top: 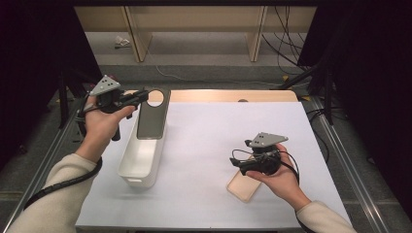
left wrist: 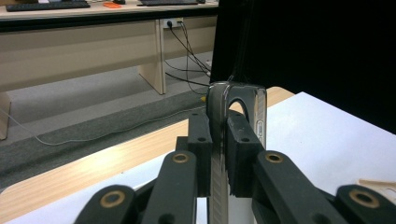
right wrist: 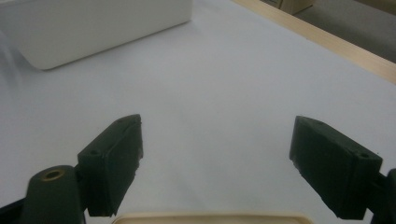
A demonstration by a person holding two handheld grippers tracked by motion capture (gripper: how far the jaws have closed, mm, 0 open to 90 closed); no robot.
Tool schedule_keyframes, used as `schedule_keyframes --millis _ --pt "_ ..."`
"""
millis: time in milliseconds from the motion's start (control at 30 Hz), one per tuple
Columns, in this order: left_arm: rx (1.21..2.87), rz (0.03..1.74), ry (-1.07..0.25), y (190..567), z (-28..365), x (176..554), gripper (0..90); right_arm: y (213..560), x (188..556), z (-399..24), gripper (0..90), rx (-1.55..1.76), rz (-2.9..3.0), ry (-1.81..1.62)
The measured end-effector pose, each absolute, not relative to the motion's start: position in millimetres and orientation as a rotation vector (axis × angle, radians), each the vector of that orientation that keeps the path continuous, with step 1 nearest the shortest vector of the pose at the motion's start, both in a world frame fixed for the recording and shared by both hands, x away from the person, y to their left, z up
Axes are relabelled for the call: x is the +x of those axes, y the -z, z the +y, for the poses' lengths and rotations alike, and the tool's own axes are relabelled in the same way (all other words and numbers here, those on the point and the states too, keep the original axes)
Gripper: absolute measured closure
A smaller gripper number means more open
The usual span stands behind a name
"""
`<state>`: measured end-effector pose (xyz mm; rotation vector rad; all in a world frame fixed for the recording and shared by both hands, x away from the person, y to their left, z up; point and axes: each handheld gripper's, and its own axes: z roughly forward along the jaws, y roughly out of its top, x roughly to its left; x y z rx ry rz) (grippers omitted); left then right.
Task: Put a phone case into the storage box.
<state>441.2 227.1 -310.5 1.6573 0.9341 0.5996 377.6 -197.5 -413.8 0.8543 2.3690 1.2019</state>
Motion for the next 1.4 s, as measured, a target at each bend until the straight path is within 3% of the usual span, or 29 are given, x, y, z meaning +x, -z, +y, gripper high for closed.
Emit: schedule_keyframes --millis 733,1400 --pt "1.617 0.933 -0.641 317 251 456 81.7 413 378 -198 18.5 0.861 2.365 -1.209" --pt "1.631 0.900 -0.668 323 246 476 81.6 412 377 -198 18.8 0.857 2.359 -1.215"
